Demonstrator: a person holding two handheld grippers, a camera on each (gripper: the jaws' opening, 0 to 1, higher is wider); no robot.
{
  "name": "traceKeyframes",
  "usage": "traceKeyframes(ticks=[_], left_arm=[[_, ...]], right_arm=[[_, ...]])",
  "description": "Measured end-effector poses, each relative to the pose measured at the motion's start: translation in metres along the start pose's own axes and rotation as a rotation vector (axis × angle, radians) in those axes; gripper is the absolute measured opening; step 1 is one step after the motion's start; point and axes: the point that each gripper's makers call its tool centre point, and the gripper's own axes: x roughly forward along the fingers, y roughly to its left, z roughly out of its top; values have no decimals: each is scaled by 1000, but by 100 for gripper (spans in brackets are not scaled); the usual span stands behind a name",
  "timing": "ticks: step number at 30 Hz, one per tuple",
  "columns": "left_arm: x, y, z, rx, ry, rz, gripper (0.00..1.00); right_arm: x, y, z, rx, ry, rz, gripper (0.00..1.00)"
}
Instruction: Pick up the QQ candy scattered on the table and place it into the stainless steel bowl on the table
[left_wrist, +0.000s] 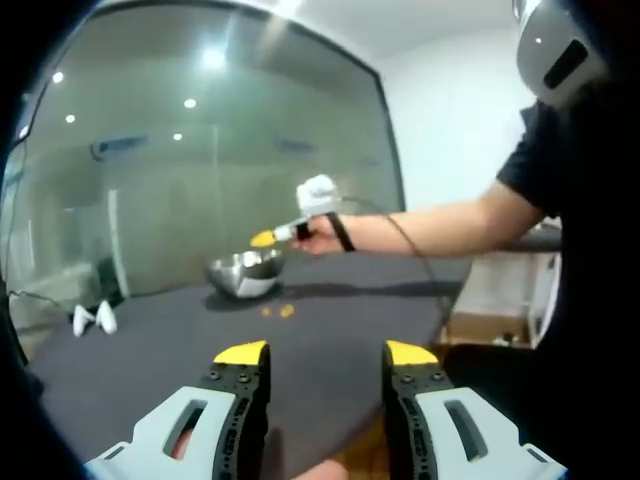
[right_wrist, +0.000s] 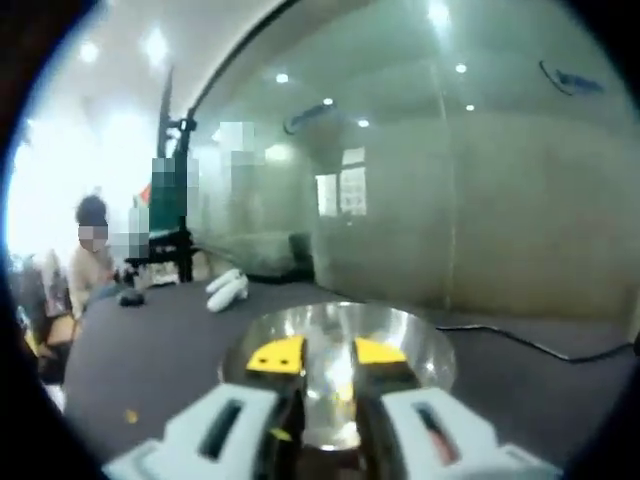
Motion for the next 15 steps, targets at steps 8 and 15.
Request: traceKeyframes(ticks=[8,15], left_arm=[[1,0,2,1,-2,3,46],[1,-2,3,6,-7,-3,46]], right_arm=[[-9,3,1,12,-12,16,18],[-36,14,11,42,-45,23,17]])
